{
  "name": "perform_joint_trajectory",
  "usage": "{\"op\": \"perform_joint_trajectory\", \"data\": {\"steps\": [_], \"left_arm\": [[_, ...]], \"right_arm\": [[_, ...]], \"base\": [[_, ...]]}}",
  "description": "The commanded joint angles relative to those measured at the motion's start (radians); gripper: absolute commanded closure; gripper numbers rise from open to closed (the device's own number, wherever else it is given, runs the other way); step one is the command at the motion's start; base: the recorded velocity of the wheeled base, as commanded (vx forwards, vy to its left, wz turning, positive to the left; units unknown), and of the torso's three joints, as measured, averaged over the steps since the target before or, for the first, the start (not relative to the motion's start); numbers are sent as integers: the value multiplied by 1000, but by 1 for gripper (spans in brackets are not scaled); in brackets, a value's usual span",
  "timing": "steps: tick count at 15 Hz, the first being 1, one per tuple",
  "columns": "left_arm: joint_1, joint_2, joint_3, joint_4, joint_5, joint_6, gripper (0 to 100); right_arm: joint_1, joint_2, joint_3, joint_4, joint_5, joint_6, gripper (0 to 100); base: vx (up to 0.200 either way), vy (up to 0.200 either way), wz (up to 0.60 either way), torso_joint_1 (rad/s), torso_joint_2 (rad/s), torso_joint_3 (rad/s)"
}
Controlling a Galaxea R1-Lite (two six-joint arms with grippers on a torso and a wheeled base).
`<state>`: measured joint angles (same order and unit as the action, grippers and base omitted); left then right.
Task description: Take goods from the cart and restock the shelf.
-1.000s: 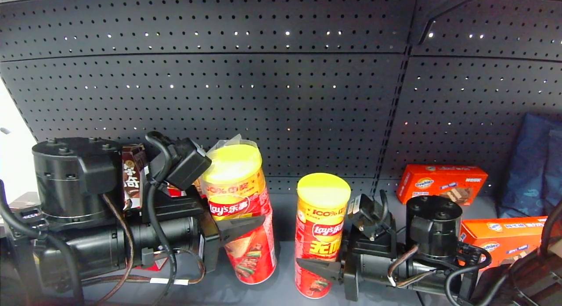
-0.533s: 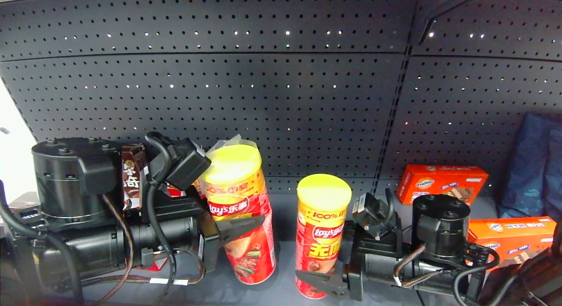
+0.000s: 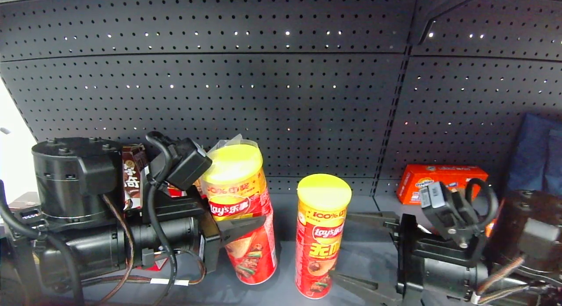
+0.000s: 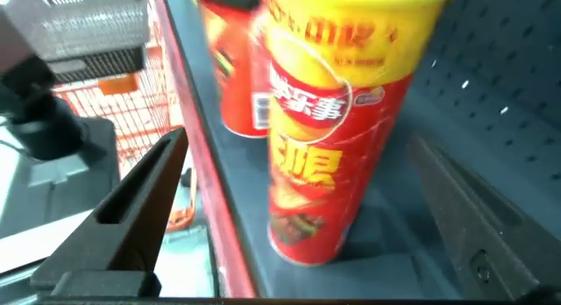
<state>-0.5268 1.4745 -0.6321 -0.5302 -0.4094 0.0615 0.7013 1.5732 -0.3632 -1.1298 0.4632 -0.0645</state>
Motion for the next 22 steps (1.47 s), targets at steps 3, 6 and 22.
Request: {"op": "perform_joint_trajectory", "data": {"steps": [3, 6, 22], "left_arm": [[-2, -3, -3, -4, 0, 0, 100], [-2, -16, 0, 1, 3, 0, 100], [5, -68, 22, -7, 37, -5, 100]], "right_arm": [[7, -251, 26, 108, -92, -1, 0], [14, -381, 58, 216, -238, -1, 0], [-595, -1144, 356, 613, -564, -14, 0]], "base": [[0, 0, 0, 0, 0, 0], [0, 0, 0, 0, 0, 0], [0, 0, 0, 0, 0, 0]]}}
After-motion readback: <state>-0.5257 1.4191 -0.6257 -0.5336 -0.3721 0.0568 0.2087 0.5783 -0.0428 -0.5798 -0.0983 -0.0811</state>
